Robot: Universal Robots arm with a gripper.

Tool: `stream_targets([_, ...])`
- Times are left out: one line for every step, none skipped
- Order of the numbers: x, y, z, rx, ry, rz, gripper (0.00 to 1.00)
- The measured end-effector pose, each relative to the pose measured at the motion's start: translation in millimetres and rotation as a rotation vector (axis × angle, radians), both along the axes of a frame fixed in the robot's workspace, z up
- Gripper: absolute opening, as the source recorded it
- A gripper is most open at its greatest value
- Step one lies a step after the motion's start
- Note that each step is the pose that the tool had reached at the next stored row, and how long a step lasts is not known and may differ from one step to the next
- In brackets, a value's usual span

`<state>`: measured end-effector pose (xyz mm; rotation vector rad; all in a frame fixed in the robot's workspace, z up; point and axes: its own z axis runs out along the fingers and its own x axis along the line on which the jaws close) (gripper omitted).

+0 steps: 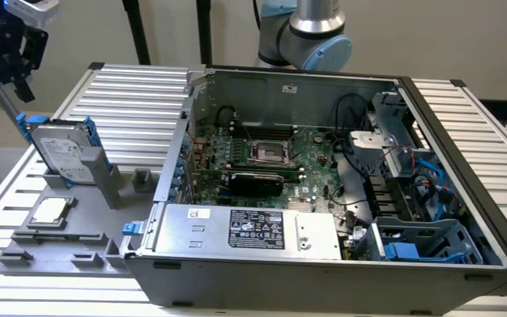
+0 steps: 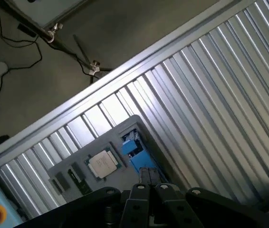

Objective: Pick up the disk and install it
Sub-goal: 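Pick up the disk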

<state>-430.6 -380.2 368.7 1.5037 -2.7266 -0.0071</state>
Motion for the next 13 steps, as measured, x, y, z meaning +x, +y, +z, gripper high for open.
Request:
stream_targets([0.0, 0.0, -0.2, 0.0, 0.0001, 0.018, 0.11])
stream_targets([0.0, 0.0, -0.3, 0.0, 0.0001, 0.036, 0.11])
stream_targets([0.0, 0.0, -0.5, 0.0, 0.0, 0.055, 0.11])
stream_targets([0.0, 0.0, -0.7, 0.0, 0.0, 0.073, 0.11])
stream_targets([0.0, 0.0, -0.9, 0.0, 0.0001, 0.09, 0.11])
stream_targets([0.0, 0.0, -1.2, 0.0, 0.0, 0.109, 0.11])
stream_targets([0.0, 0.0, -1.4, 0.0, 0.0, 0.128, 0.11])
stream_targets([0.0, 0.0, -1.6, 0.0, 0.0, 0.146, 0.11])
stream_targets([0.0, 0.0, -1.9, 0.0, 0.0, 0.164, 0.11])
stream_targets([0.0, 0.0, -2.1, 0.0, 0.0, 0.182, 0.11])
stream_targets([0.0, 0.0, -2.3, 0.0, 0.0001, 0.2, 0.11])
stream_targets([0.0, 0.0, -2.6, 0.0, 0.0001, 0.219, 0.11])
stream_targets([0.0, 0.0, -2.9, 0.0, 0.0, 0.237, 0.11])
